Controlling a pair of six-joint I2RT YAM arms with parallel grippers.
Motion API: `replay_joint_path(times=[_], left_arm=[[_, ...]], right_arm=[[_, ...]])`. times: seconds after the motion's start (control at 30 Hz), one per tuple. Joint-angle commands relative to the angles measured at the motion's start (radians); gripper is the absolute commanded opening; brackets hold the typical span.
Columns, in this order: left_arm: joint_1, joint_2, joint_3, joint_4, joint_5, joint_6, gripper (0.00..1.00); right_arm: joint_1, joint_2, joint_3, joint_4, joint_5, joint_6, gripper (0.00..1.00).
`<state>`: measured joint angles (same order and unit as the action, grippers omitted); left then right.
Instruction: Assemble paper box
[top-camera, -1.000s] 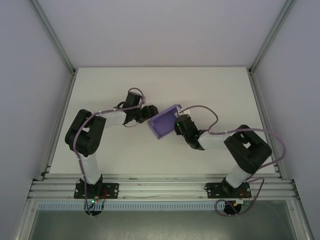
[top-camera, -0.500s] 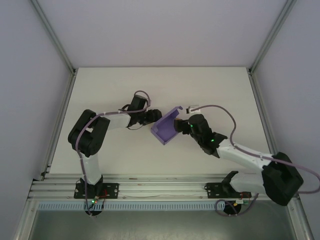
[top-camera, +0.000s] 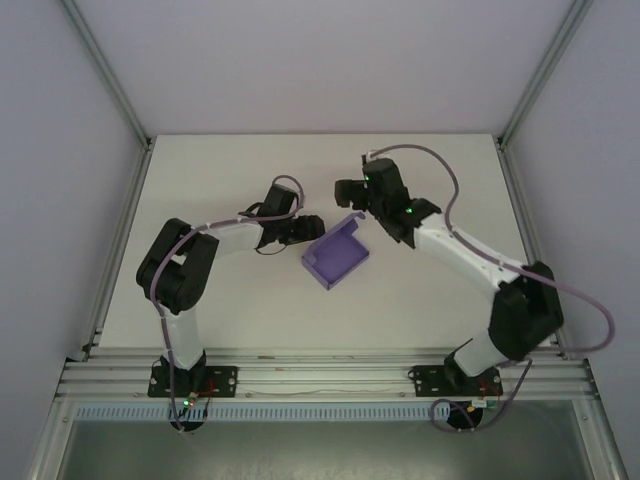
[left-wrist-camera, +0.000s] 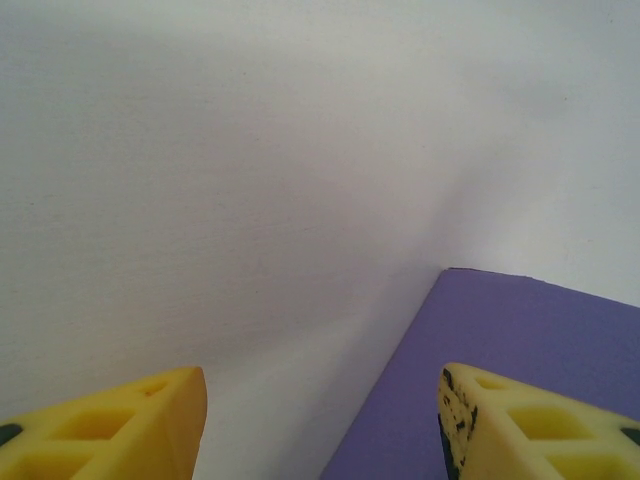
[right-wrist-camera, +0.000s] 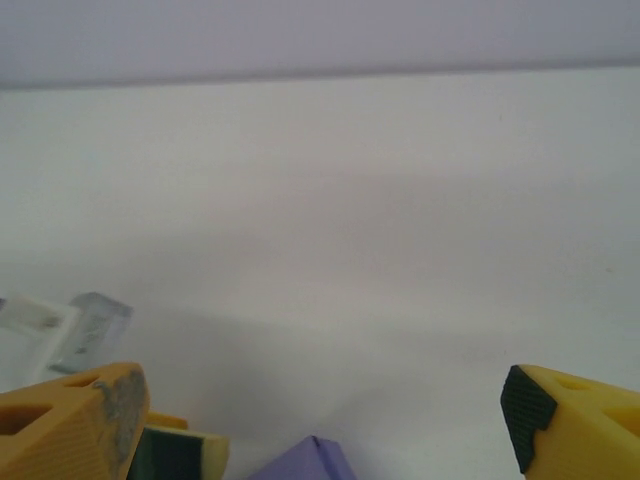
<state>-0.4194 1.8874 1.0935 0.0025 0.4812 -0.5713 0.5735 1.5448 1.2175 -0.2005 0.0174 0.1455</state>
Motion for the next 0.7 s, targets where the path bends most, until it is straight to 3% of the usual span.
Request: replay_joint_path(times=[0.0, 0.33, 0.67], left_arm=[[-0.009, 0.015, 0.026, -0.038, -0.029, 0.045, 0.62], [-0.008, 0.01, 0.039, -0.048, -0.029, 0.056, 0.64], [-0.004, -0.125, 0.068, -0.175, -0.104, 0.089, 0.7]], right_arm=[[-0.007, 0.077, 0.022, -0.139, -0.081, 0.004, 0.88], [-0.009, 0.076, -0.221, -0.041, -0.057, 0.108, 0.6], [-0.009, 0.113, -0.346, 0.061, -0.08, 0.223, 0.51]])
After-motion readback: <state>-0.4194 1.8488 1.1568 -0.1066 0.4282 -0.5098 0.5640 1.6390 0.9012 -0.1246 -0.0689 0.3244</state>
